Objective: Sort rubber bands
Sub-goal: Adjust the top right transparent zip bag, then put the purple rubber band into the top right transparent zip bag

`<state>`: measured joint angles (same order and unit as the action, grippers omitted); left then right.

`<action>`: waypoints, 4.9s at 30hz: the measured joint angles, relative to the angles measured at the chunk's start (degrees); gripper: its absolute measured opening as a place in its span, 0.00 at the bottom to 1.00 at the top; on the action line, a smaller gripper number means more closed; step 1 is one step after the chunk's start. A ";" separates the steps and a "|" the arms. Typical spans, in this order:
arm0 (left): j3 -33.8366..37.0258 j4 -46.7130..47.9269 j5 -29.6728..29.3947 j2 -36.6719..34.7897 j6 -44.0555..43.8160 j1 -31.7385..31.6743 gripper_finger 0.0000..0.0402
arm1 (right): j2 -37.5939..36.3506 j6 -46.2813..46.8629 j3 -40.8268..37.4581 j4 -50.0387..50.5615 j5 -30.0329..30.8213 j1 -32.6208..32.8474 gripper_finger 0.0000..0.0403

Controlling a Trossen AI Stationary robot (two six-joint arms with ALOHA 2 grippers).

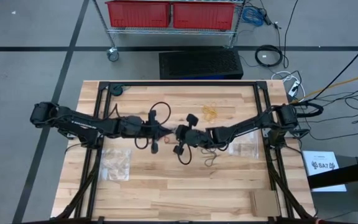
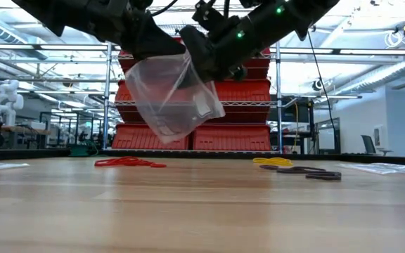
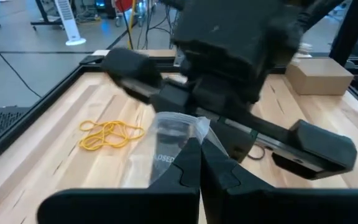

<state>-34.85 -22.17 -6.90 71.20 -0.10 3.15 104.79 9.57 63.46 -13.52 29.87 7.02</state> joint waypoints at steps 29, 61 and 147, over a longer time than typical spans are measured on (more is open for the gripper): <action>-0.07 0.04 0.24 0.00 -0.54 0.25 0.00 | -12.65 6.31 0.00 16.76 -13.76 0.59 0.59; -0.03 5.03 -0.66 -1.77 1.02 -0.08 0.00 | -23.63 23.26 -9.91 45.20 -15.39 1.47 0.59; 0.01 5.11 0.65 -2.38 0.69 -0.08 0.00 | -13.22 -4.32 12.41 44.80 -18.28 0.98 0.00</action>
<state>-34.84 -17.06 -6.24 68.82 0.60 3.07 91.58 5.25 75.88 31.28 11.60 8.00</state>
